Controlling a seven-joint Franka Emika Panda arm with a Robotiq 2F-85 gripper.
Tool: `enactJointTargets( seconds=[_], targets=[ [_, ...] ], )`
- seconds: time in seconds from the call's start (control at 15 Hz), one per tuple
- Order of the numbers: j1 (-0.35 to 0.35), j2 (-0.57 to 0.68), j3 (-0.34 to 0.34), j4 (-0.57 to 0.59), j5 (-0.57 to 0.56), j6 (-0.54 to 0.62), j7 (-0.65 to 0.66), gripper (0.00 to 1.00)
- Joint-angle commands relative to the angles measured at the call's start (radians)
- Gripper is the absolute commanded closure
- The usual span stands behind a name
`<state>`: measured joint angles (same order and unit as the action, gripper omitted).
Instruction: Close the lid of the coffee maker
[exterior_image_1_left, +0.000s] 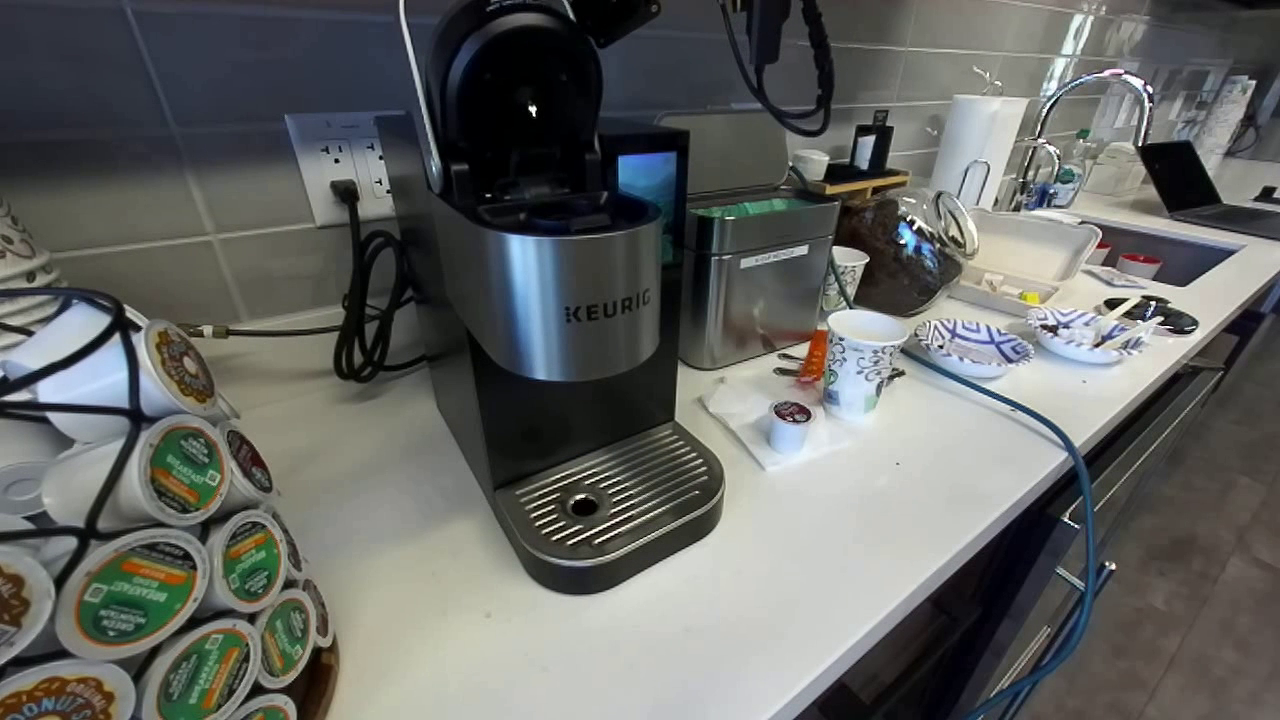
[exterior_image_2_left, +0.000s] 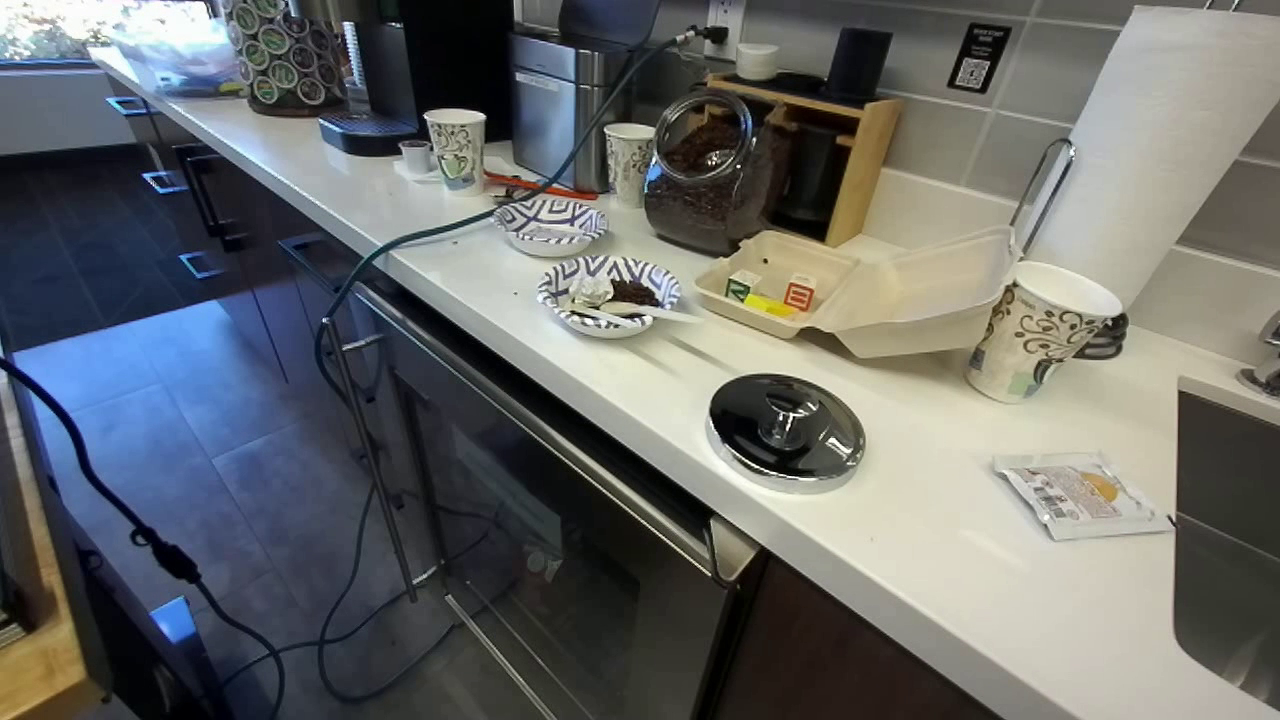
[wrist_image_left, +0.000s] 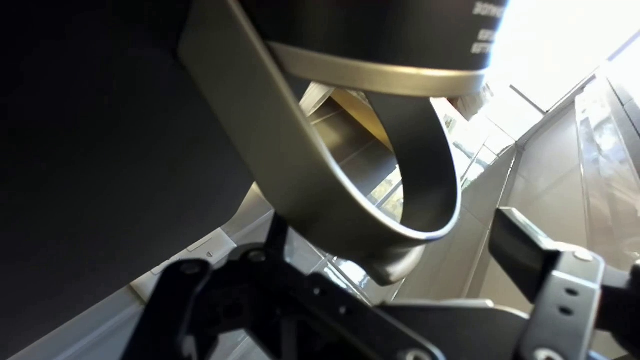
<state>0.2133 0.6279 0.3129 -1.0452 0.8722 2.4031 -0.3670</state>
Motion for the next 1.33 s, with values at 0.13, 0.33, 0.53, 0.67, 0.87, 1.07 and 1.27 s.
enactJointTargets(
  seconds=[0.13,0.33,0.53,0.67,0.87,1.07,1.27],
  targets=[
    [-0.027,0.019,0.013,0.071,0.021,-0.166,0.118,0.00],
    [-0.042,0.002,0.011,0.072,0.026,-0.243,0.179,0.00],
    [-0.056,-0.019,0.009,0.051,0.025,-0.295,0.231,0.00],
    [-0.061,-0.033,0.007,0.033,0.026,-0.323,0.269,0.00],
    [-0.064,-0.055,0.001,0.002,0.015,-0.386,0.345,0.00],
    [-0.069,-0.080,-0.007,-0.029,0.003,-0.461,0.407,0.00],
    [-0.076,-0.119,-0.023,-0.086,-0.020,-0.526,0.461,0.00]
  ],
)
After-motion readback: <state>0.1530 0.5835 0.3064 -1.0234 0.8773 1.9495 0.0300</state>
